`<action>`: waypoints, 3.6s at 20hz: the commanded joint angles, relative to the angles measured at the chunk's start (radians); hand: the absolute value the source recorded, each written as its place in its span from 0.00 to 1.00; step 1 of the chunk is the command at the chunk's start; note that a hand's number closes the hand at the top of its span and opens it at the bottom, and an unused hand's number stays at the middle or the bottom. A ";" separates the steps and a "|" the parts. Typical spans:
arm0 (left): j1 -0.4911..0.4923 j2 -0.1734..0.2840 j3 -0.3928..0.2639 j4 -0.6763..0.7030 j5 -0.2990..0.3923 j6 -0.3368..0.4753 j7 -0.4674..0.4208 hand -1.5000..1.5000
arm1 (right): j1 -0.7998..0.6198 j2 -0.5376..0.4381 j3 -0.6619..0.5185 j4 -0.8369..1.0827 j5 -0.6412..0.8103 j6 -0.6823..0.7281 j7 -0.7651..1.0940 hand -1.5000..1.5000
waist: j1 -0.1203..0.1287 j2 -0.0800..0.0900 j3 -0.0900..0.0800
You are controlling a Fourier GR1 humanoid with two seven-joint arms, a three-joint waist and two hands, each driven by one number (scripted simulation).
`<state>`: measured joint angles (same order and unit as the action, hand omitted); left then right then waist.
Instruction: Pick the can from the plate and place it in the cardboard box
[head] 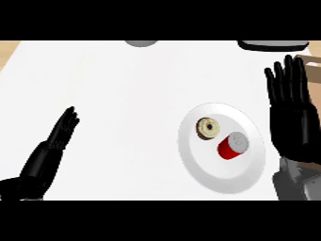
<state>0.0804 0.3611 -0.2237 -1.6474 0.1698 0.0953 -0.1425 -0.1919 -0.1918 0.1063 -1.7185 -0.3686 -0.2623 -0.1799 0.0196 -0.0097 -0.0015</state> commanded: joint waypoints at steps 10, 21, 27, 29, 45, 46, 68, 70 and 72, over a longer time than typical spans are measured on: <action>0.024 0.102 0.080 0.122 -0.119 0.087 0.090 0.50 | 0.463 0.027 -0.400 0.067 0.129 -0.203 -0.571 0.00 | -0.169 0.013 0.014; -0.112 0.100 0.049 0.201 -0.164 0.050 0.131 0.50 | 0.975 0.156 -0.261 -0.065 0.539 -0.282 -0.940 0.00 | -0.073 0.010 -0.002; -0.200 0.063 0.051 0.308 -0.186 0.037 0.094 0.50 | 1.213 0.190 -0.036 -0.266 0.750 -0.377 -0.760 0.00 | -0.047 0.015 -0.002; -0.192 0.053 0.029 0.289 -0.198 0.034 0.110 0.50 | 1.290 0.191 0.032 -0.321 0.837 -0.425 -0.676 0.00 | -0.040 0.016 -0.002; -0.210 0.015 0.049 0.336 -0.220 0.014 0.076 0.50 | 1.197 0.192 0.336 -0.486 1.582 -0.381 0.234 0.00 | -0.008 0.020 -0.001; -0.234 0.031 0.043 0.309 -0.237 0.015 0.108 0.50 | 1.136 0.192 0.341 -0.489 1.615 -0.343 0.311 0.00 | 0.000 0.023 -0.001; -0.260 -0.073 0.132 0.385 -0.324 -0.038 0.108 0.50 | 0.627 0.156 0.286 -0.220 1.720 -0.174 0.614 0.00 | -0.024 0.010 0.001; -0.223 -0.077 0.110 0.303 -0.332 -0.039 0.134 0.50 | 0.518 0.191 0.266 -0.073 1.723 -0.199 0.649 0.00 | -0.019 0.010 0.002; -0.274 -0.049 0.181 0.401 -0.312 -0.086 0.085 0.50 | 0.521 0.192 0.280 -0.146 1.753 -0.140 0.679 0.00 | -0.022 0.010 0.001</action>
<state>-0.1558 0.3087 -0.0847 -1.2904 -0.1414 0.0415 -0.0465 0.3910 -0.0043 0.4061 -1.8923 1.3887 -0.4424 0.4751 -0.0021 0.0001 -0.0001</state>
